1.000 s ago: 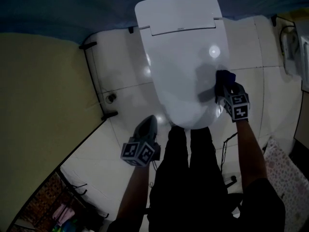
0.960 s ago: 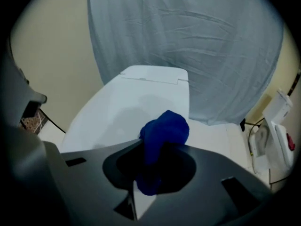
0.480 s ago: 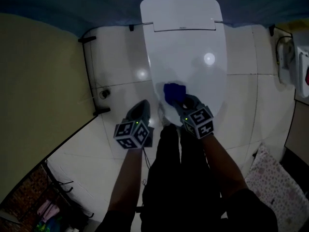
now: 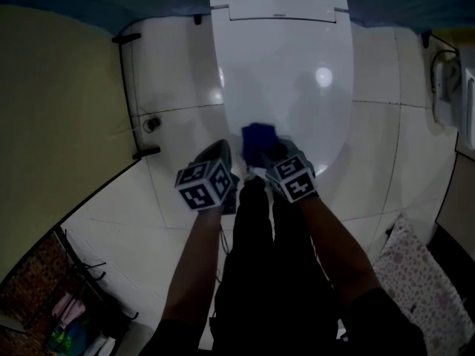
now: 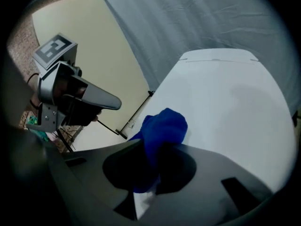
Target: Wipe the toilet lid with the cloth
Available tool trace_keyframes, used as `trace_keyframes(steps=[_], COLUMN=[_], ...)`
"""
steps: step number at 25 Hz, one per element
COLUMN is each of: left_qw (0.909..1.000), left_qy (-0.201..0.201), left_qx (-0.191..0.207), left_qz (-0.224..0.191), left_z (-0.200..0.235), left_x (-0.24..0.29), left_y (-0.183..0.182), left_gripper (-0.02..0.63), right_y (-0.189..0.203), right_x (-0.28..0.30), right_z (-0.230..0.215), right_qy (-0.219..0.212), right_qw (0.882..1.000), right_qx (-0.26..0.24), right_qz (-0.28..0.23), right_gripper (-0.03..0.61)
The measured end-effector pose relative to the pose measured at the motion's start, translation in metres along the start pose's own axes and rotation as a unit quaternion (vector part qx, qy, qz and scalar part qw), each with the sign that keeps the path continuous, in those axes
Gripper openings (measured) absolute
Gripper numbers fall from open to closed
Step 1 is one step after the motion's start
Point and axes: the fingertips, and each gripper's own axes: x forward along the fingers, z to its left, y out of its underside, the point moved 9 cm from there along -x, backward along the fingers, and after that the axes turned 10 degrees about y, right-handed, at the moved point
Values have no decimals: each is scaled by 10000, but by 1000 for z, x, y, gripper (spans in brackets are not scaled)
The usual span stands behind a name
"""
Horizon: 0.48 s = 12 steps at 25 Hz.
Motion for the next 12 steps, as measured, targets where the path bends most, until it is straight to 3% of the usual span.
trace_keyframes(steps=[4,12], left_qw=[9999,9996], left_qy=[-40,-163], left_qx=[-96,-164], left_qz=[70,148], left_z=[0,-1], left_x=[-3,-11], left_y=[16,33], left_gripper=[-3,-3], right_y=[32,81], right_x=[-30,-93], right_z=[-47,-139], right_qy=[299,1311], right_qw=[9995,9904], right_qx=[5,398], right_qz=[-40,-198], right_gripper=[61,63])
